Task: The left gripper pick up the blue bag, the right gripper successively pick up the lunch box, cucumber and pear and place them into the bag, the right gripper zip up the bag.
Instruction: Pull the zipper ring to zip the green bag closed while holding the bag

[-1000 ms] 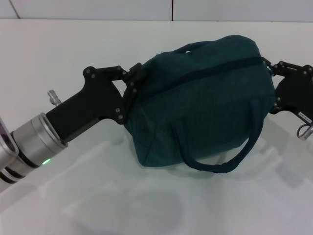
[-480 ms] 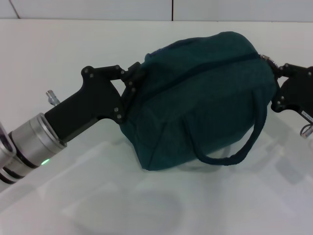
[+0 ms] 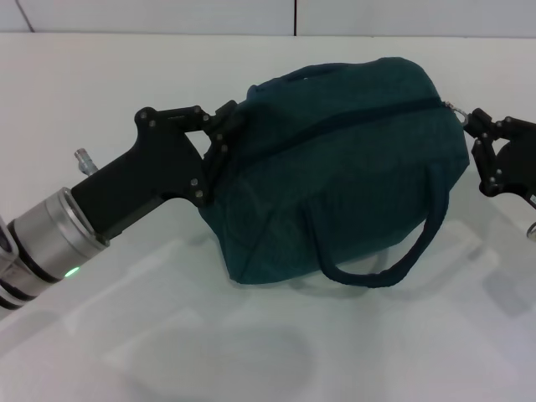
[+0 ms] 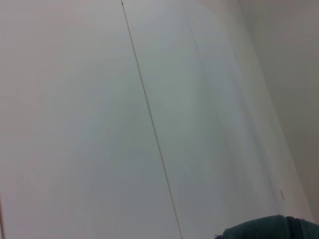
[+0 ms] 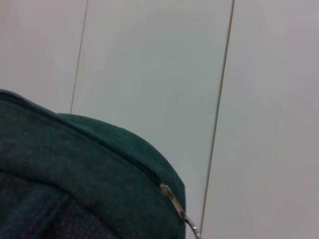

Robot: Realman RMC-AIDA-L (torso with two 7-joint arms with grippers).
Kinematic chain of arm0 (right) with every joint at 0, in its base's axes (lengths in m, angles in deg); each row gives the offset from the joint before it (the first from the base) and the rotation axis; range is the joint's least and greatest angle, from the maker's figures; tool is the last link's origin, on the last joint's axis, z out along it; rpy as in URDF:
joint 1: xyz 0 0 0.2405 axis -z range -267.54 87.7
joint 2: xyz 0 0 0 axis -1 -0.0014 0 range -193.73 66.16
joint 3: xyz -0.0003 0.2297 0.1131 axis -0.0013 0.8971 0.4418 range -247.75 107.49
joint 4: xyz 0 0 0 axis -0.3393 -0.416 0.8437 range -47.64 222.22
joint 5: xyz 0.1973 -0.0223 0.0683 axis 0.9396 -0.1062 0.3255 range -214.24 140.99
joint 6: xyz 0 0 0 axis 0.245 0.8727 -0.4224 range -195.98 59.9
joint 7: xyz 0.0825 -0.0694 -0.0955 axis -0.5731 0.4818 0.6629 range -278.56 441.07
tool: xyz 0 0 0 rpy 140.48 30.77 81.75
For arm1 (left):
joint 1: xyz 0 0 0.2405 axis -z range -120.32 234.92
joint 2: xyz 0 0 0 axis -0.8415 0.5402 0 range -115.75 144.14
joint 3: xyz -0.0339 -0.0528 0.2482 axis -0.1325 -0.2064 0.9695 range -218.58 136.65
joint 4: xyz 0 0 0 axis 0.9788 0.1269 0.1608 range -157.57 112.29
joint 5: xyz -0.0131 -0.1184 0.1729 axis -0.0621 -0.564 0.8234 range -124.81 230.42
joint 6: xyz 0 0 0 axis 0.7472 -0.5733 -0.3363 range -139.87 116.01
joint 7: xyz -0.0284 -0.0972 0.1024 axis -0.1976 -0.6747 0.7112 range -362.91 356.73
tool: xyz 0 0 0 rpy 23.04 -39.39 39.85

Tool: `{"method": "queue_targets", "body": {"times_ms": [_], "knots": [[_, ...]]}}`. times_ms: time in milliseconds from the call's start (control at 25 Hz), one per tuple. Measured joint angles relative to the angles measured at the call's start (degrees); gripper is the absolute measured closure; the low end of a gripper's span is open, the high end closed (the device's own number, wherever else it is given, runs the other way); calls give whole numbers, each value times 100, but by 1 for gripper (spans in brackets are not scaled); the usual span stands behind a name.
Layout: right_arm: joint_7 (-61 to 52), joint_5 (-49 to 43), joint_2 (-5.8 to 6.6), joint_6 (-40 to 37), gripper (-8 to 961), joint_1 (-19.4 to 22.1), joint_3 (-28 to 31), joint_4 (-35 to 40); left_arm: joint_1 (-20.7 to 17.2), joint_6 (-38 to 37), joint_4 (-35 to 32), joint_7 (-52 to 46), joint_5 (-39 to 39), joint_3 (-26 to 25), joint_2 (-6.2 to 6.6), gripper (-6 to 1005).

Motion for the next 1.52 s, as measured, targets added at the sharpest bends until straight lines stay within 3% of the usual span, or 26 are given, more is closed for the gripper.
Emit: {"method": "queue_targets", "body": {"times_ms": [600, 720, 920, 1360, 1520], "knots": [[-112, -10, -9, -121, 770, 23, -265, 22, 1, 58, 0, 42, 21, 0, -49, 915], [-102, -12, -10, -496, 581, 43, -313, -2, -6, 60, 0, 42, 25, 0, -54, 912], [-91, -3, -11, -814, 534, 67, -288, -4, -38, 63, 1, 44, 29, 0, -59, 907], [446, -15, -11, -919, 619, 83, -317, -5, -49, 63, 1, 50, 23, 0, -70, 895], [485, -10, 0, -924, 762, 84, -288, -6, -40, 62, 1, 51, 18, 0, -77, 891]]}}
